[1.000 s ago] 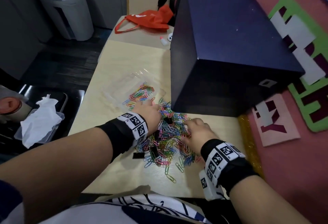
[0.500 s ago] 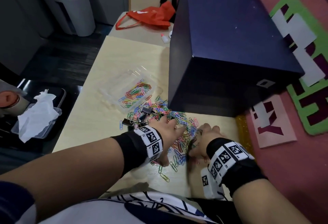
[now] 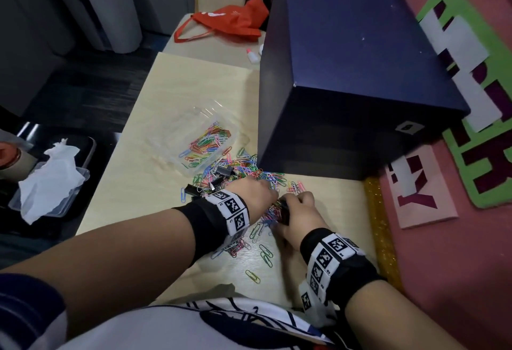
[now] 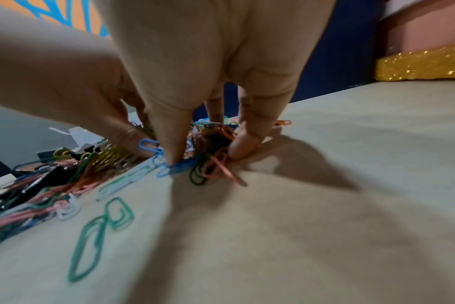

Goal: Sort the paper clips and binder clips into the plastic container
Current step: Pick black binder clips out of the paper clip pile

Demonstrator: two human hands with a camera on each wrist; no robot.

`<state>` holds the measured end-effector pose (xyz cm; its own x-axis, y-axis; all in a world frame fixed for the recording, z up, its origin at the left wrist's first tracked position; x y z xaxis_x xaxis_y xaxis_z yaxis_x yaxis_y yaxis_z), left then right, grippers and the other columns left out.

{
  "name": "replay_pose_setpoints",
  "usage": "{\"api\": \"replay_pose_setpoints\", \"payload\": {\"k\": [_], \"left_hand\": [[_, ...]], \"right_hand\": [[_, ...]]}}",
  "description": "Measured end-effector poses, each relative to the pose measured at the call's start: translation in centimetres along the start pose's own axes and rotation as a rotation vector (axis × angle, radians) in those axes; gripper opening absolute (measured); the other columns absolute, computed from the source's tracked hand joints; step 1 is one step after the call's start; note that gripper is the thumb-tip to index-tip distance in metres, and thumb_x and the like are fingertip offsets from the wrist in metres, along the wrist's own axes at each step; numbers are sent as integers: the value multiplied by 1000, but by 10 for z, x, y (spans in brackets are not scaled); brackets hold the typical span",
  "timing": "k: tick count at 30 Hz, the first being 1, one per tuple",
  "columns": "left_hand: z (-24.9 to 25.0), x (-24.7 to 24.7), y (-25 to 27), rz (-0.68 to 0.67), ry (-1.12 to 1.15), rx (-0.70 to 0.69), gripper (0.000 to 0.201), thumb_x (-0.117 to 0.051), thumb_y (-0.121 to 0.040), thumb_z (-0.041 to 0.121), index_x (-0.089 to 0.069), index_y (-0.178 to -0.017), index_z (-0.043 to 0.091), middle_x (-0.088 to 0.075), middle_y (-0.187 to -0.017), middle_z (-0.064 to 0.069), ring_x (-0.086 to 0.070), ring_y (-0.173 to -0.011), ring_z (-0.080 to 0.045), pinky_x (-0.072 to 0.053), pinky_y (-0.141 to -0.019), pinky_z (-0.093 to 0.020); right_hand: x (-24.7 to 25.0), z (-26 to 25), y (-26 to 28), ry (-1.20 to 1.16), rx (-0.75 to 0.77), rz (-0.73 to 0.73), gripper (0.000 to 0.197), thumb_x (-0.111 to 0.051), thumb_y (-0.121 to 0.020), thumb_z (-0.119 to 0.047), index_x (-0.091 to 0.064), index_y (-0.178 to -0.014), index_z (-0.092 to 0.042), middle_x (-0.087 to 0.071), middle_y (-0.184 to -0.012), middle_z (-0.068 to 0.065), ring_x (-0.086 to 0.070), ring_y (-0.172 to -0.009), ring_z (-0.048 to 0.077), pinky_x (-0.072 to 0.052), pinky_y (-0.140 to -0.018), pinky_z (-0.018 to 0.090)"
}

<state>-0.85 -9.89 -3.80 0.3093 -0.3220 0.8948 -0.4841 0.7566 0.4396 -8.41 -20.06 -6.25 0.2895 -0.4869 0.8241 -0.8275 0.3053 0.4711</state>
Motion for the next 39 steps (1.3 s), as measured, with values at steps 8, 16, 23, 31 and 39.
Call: {"api": "replay_pose_setpoints", "payload": {"k": [8, 16, 23, 31, 39], "left_hand": [[-13, 13, 2, 94, 205, -34, 24, -53, -88, 12, -55, -111, 17, -58, -108, -10, -60, -98, -32, -52, -80, -41], [-43, 32, 14, 355, 422, 26, 31, -62, -89, 27, -58, -120, 24, -61, -113, -4, -58, -105, -24, -45, -86, -32], [-99, 48, 35, 519, 574, 145, 23, -69, -85, 29, -64, -107, 24, -67, -102, 1, -62, -92, -18, -49, -84, -31], [-173, 36, 50, 492, 589, 376, 26, -71, -83, 29, -63, -107, 22, -68, -100, -1, -63, -90, -19, -48, -81, -27], [-192, 13, 42, 358, 679, 388, 46, -65, -88, 27, -54, -132, 26, -71, -110, 1, -64, -103, -17, -48, -93, -28]], "right_hand": [[15, -6, -11, 47, -48, 14, 37, -58, -86, -13, -56, -122, -17, -45, -124, 11, -55, -108, 30, -42, -91, 26], [43, -31, -23, 348, -161, -122, 36, -59, -87, -21, -56, -123, -14, -58, -123, 9, -54, -115, 25, -46, -90, 28], [64, -75, -19, 427, -118, -96, 28, -59, -90, -19, -62, -117, -14, -65, -115, 6, -61, -106, 24, -49, -81, 27], [62, -135, -32, -56, 20, -68, 27, -77, -78, -28, -66, -102, -22, -64, -104, 0, -58, -90, 16, -44, -76, 22], [62, -175, -81, -222, 27, 84, 49, -70, -83, -32, -55, -129, -21, -63, -121, 4, -62, -105, 23, -49, -92, 32]]}}
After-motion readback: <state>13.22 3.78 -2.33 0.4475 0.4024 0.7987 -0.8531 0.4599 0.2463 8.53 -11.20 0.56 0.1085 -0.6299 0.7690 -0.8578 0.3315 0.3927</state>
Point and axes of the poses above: each hand's wrist, its own y-axis away from the middle knuckle, its own x-axis out of the back of the hand, z = x × y, the point moved 4 cm from there along -y, towards the middle knuckle
